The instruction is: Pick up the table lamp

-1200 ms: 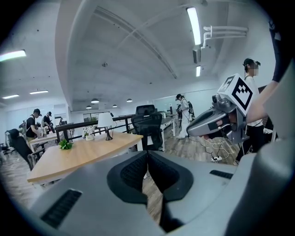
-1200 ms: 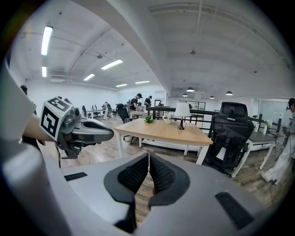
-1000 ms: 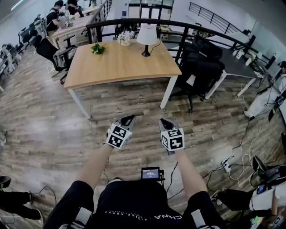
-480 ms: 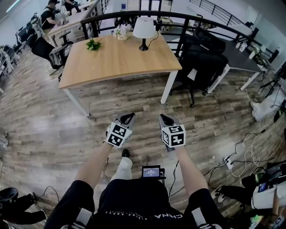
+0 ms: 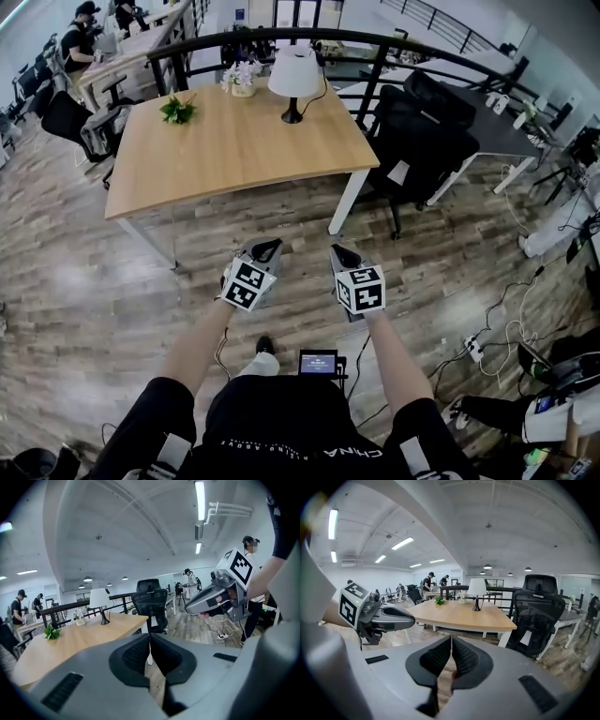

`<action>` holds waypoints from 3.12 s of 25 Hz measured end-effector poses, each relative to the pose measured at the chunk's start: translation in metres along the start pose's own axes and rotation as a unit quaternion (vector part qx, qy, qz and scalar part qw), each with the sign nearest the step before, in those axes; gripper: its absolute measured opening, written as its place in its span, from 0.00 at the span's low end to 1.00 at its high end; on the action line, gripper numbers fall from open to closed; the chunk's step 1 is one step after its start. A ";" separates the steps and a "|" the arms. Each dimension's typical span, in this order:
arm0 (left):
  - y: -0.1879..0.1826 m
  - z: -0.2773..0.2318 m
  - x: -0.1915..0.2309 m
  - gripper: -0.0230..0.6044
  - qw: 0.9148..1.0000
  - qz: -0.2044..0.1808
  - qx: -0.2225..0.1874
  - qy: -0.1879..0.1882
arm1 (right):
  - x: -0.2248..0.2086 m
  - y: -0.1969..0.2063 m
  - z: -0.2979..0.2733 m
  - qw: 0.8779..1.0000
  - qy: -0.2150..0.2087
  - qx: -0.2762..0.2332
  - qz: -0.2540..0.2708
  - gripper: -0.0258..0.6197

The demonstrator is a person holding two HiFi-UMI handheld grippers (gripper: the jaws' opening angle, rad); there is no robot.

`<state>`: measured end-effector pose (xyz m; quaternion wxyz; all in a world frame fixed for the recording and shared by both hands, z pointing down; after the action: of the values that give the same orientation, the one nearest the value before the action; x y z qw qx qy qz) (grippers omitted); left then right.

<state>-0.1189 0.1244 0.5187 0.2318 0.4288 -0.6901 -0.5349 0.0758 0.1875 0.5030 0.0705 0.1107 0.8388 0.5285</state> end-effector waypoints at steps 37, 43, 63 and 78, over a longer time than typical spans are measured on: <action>-0.026 -0.223 0.257 0.07 1.000 0.018 0.015 0.004 | -0.135 -0.142 -0.297 1.000 -0.027 0.014 -0.001 0.09; -0.059 -0.305 0.283 0.07 1.000 0.021 0.008 -0.005 | -0.210 -0.176 -0.341 0.999 -0.040 0.004 -0.005 0.09; -0.077 -0.403 0.335 0.07 0.999 0.047 0.027 -0.010 | -0.289 -0.223 -0.427 0.999 -0.052 -0.009 -0.007 0.09; -0.070 -0.397 0.367 0.07 0.999 0.045 0.017 -0.010 | -0.265 -0.238 -0.439 0.999 -0.035 -0.011 0.003 0.09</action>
<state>0.0216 -0.4025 0.5295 0.2413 0.3958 -0.7198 -0.5167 0.2023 -0.3630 0.4780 0.0996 0.1308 0.8296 0.5337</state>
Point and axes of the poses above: the fingertips, and each gripper's own axes: z backward along the fingers, x to its left, y out of its underside, the point moved 8 cm from there along z, backward along the fingers, and after that the axes turned 3 degrees about -x, right-handed, at the moved point
